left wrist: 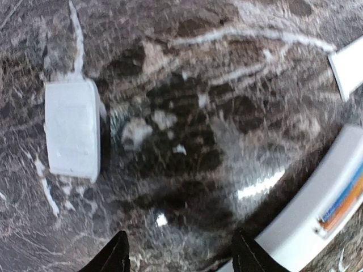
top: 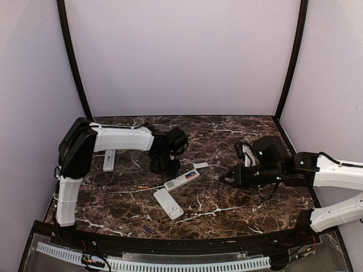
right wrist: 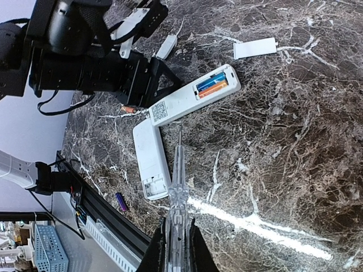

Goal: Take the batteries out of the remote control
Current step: Adjust the remote control without the battery cover at the center of the board, then move the remote control without the battery cover to the center of the board.

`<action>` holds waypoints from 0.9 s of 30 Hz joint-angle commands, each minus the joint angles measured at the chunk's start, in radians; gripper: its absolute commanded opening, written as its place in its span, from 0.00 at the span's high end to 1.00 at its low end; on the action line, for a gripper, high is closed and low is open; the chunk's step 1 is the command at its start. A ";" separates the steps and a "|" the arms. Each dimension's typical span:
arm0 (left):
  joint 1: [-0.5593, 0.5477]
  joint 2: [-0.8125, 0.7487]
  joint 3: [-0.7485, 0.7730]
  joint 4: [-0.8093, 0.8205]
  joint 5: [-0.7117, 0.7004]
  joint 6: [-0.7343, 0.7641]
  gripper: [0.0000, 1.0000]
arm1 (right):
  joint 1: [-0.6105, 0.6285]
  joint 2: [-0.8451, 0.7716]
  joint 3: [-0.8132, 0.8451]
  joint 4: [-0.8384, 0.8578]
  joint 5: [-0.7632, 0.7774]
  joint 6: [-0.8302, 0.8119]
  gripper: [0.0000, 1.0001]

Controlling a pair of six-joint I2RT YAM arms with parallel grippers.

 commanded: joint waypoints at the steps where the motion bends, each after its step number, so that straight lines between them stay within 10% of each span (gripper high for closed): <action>1: -0.038 -0.138 -0.138 0.007 0.045 -0.043 0.40 | -0.005 -0.005 0.041 -0.036 0.017 -0.016 1.00; 27: -0.058 -0.299 -0.345 0.361 0.245 0.171 0.28 | -0.006 -0.026 0.118 -0.092 0.115 0.032 1.00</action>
